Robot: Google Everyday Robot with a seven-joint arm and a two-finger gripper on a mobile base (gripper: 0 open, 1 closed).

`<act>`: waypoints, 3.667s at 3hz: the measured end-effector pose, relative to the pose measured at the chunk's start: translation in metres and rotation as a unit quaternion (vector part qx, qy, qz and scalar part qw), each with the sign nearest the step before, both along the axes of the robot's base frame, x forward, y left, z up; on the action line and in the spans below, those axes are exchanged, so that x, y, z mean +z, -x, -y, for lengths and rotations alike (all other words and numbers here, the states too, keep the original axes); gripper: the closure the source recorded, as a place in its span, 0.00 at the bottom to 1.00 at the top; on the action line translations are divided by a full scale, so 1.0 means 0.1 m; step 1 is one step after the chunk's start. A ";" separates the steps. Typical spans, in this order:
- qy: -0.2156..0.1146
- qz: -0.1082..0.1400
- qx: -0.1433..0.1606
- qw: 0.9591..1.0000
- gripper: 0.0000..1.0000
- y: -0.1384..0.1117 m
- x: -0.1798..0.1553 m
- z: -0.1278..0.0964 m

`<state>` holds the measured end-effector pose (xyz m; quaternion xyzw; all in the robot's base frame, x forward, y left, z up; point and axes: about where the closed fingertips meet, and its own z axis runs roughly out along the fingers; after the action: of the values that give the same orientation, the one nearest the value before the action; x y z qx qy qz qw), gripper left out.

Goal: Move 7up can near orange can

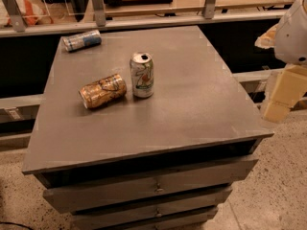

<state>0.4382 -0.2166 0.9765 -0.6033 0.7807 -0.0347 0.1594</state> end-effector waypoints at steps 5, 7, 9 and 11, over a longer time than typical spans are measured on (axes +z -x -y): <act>-0.219 0.042 0.108 0.969 0.00 -1.62 -0.57 -1.08; -0.307 -0.016 0.183 0.934 0.00 -1.79 -0.72 -1.88; -0.386 -0.050 0.212 0.897 0.18 -1.75 -0.72 -2.24; -0.403 -0.033 0.245 0.881 0.64 -1.68 -0.59 -2.33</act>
Offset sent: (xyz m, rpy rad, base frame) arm 0.0760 0.0492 -0.0226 0.2590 -0.0683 0.1747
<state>0.6062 0.0168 0.9176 -0.6598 0.5590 0.3434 0.3664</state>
